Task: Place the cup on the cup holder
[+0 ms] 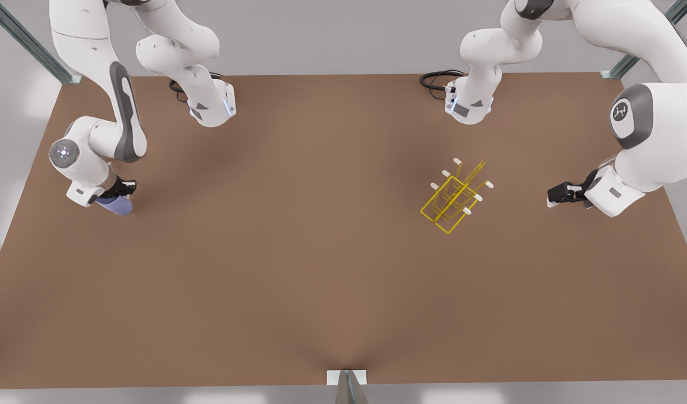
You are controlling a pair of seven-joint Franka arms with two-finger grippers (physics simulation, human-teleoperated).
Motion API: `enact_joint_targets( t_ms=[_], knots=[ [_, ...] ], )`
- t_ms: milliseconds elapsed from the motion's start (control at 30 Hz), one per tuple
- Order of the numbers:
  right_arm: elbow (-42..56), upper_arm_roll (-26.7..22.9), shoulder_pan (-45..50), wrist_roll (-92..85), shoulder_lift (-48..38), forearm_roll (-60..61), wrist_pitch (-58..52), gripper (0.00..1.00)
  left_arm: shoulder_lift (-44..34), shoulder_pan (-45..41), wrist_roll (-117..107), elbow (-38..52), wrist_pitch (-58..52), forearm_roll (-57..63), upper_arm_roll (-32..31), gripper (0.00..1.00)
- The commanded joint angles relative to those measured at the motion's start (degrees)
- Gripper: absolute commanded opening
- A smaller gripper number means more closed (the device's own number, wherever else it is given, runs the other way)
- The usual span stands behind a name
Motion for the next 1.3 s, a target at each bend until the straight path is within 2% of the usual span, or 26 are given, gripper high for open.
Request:
enact_joint_targets(
  t_ms=[0, 33, 67, 133, 267, 333, 400, 467, 500, 567, 633, 700, 767, 900, 967, 1167, 1200, 1233, 1267],
  knots=[
    [5.9, 4.4, 4.3, -8.1, 0.0, 12.1, -21.7, 0.21, -0.1, 0.0, 0.2, 0.0, 0.1, 0.1, 0.0, 1.00],
    [11.2, 8.7, 4.6, -8.0, 1.2, 16.9, -27.0, 0.21, 0.0, 0.0, 0.1, 0.0, 0.1, 0.3, 0.0, 1.00],
    [14.3, 9.9, 6.0, -8.1, 3.1, 22.1, -28.9, 0.21, 0.1, 0.0, 0.1, 0.0, 0.1, 0.2, 0.0, 1.00],
    [18.3, 15.9, 6.1, -6.6, 7.0, 33.4, -28.0, 0.21, 0.5, 0.0, -0.1, 0.0, 0.1, 0.2, 0.0, 1.00],
    [27.2, 21.0, 9.6, -4.3, 16.1, 47.5, -24.1, 0.21, 1.3, -0.1, -0.5, 0.3, 0.2, 0.0, -0.1, 1.00],
    [31.0, 21.5, 11.1, -3.4, 19.5, 52.4, -22.6, 0.21, 1.3, -0.3, -3.6, 0.2, 0.3, 0.0, -0.2, 1.00],
    [33.2, 23.9, 12.2, -3.3, 22.1, 59.2, -19.7, 0.21, 2.1, -0.3, -25.8, 0.3, 0.6, -0.5, -4.2, 1.00],
    [36.7, 29.6, 12.4, -2.6, 26.7, 66.3, -10.5, 0.21, 4.7, -0.3, -59.6, 0.3, 8.4, -0.4, -10.8, 1.00],
    [39.9, 29.8, 14.2, 0.0, 28.9, 69.2, -8.4, 0.21, 7.0, -0.3, -76.3, 1.6, 12.3, -0.3, -13.0, 1.00],
    [44.8, 31.8, 14.8, 2.0, 32.6, 72.3, -5.0, 0.21, 12.1, -2.0, -102.5, 6.8, 15.1, 0.2, -14.2, 1.00],
    [50.4, 33.8, 15.1, 3.5, 37.9, 73.4, -0.4, 0.21, 13.7, -3.2, -128.5, 7.3, 21.5, 1.5, -14.2, 1.00],
    [53.2, 34.8, 16.7, 3.3, 42.2, 73.4, 3.2, 0.21, 14.9, -3.2, -139.3, 7.3, 24.1, 1.5, -14.2, 1.00],
    [59.1, 38.3, 16.7, 3.5, 47.5, 74.1, 7.3, 0.21, 16.5, -4.6, -151.9, 7.3, 27.0, 1.7, -14.2, 1.00],
    [69.8, 43.8, 18.0, 3.9, 55.9, 77.2, 11.4, 0.21, 19.8, -13.0, -174.2, 8.7, 29.9, 9.3, -13.8, 1.00],
    [75.2, 45.0, 19.2, 6.0, 59.4, 77.6, 13.0, 0.21, 20.9, -15.2, -177.6, 9.4, 29.7, 13.1, -13.8, 1.00],
    [75.3, 45.2, 19.2, 5.3, 60.9, 77.2, 12.9, 0.21, 21.5, -15.8, -177.6, 9.0, 29.5, 13.1, -13.9, 1.00],
    [75.3, 45.2, 19.2, 5.7, 60.9, 77.2, 12.9, 0.96, 21.9, -17.1, -177.6, 9.1, 29.5, 13.0, -13.9, 1.00],
    [75.3, 45.2, 19.2, 5.8, 60.9, 77.3, 12.7, 1.00, 22.9, -18.2, -177.8, 9.3, 29.7, 12.8, -14.0, 1.00],
    [75.2, 45.2, 19.1, 5.8, 60.9, 77.4, 12.7, 1.00, 24.4, -19.3, -177.6, 9.8, 30.0, 12.6, -14.3, 1.00]
  ],
)
